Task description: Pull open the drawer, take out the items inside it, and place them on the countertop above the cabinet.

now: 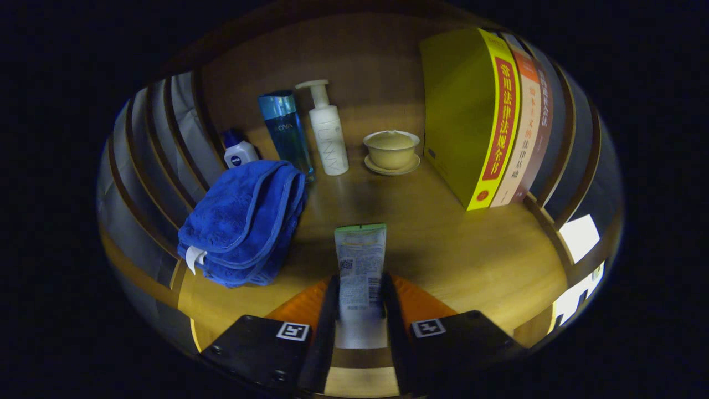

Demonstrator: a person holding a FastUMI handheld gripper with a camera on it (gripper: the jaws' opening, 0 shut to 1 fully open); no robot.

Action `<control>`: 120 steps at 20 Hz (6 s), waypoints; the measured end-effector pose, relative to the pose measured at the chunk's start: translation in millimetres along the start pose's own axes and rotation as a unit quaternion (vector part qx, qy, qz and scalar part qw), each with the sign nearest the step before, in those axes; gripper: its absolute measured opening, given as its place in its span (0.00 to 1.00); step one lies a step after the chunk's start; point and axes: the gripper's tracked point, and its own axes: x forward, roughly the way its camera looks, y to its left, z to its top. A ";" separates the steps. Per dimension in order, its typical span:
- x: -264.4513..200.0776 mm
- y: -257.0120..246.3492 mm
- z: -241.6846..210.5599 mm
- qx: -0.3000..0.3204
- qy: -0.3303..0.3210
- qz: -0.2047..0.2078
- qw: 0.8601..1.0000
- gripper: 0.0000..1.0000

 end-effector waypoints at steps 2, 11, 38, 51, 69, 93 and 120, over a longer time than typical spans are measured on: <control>-1.1 -1.4 1.6 0.002 -0.004 -0.001 1.000 0.61; -18.1 4.1 5.8 -0.009 -0.022 0.000 1.000 1.00; -257.9 11.9 -111.4 -0.049 -0.294 0.079 0.951 0.99; -260.9 -31.9 -156.7 0.007 -0.387 0.048 0.921 0.99; -237.9 -51.7 -197.1 0.020 -0.427 -0.010 0.904 0.99; -132.1 -26.8 -225.9 -0.095 -0.342 -0.002 0.935 0.96; -34.6 -13.8 -139.3 -0.091 -0.310 -0.008 0.946 0.98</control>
